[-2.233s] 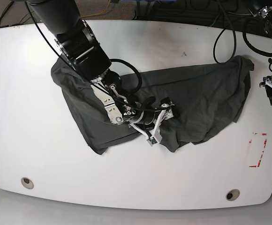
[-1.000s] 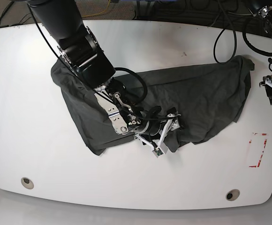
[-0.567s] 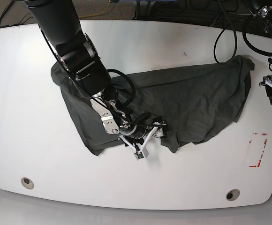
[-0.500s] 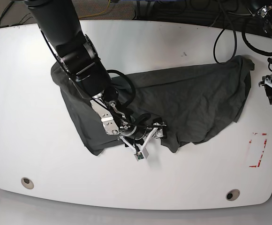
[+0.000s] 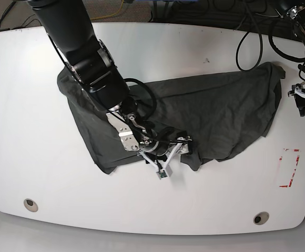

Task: Layout the t-shirt on the table in an organized manner, then fold the t-shirt properly

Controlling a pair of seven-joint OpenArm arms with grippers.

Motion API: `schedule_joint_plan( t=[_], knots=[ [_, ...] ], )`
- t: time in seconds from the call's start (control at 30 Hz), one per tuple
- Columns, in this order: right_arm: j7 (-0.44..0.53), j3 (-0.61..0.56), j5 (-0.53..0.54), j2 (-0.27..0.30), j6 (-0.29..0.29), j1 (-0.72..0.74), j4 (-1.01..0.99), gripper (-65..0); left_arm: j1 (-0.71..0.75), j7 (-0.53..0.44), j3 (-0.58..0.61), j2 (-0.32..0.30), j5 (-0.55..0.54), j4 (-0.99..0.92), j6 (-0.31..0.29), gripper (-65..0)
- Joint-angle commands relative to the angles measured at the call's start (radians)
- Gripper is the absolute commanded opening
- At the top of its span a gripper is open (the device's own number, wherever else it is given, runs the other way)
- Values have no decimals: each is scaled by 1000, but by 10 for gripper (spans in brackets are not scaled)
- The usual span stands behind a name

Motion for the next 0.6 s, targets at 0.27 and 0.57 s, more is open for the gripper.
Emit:
schedule_joint_plan(
  t=[0.27,0.57],
  knots=[
    [-5,-2,12,-55,14,36,23,-168,-8,-20,-3,-17,-6,15,4,-200],
    [-5,-3,9,-57,14,36,23,-171,-8,-20,-3,-17,-6,15,4,-200]
  ],
)
